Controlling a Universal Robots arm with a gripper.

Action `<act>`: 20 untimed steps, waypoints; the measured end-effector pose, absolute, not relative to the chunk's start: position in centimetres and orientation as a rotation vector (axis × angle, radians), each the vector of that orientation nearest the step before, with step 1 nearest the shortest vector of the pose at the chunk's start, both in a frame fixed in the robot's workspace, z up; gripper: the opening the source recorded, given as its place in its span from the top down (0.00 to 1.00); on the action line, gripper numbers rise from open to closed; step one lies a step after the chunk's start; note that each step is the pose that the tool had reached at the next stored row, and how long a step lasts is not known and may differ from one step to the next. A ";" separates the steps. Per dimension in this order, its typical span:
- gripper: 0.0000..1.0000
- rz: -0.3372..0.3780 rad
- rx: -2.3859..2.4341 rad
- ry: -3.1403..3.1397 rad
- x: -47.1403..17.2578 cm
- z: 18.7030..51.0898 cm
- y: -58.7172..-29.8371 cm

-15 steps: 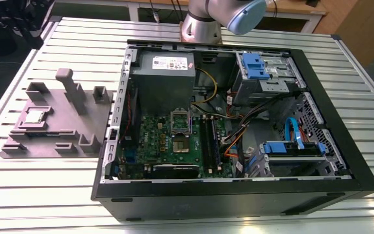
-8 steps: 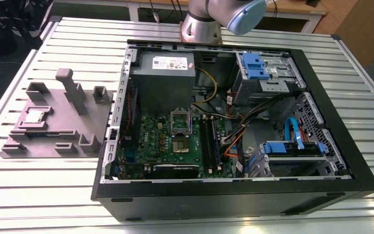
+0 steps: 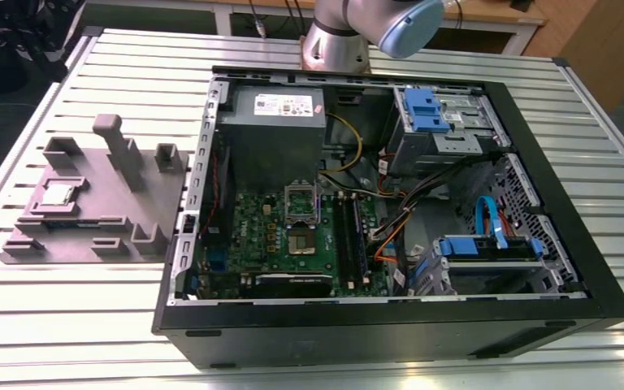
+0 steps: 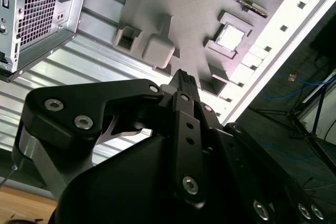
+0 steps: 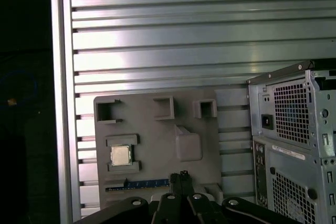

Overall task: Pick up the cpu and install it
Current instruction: 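Reach for the cpu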

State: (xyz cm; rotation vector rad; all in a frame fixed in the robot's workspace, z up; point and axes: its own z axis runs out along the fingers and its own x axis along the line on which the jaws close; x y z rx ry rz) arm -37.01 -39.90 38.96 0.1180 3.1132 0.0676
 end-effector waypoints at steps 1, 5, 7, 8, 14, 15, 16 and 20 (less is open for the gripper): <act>0.90 0.068 0.118 3.113 -37.0 39.0 -39.9; 0.90 0.068 0.118 3.114 -37.1 38.9 -39.9; 0.90 0.068 0.118 3.114 -37.2 38.9 -39.9; 0.90 0.068 0.118 3.114 -37.2 38.9 -39.9; 0.90 0.068 0.118 3.115 -37.3 38.9 -39.9; 0.90 0.068 0.118 3.115 -37.3 38.9 -39.9; 0.90 0.067 0.118 3.115 -37.3 38.9 -39.9; 0.90 0.068 0.118 3.116 -37.5 38.8 -39.9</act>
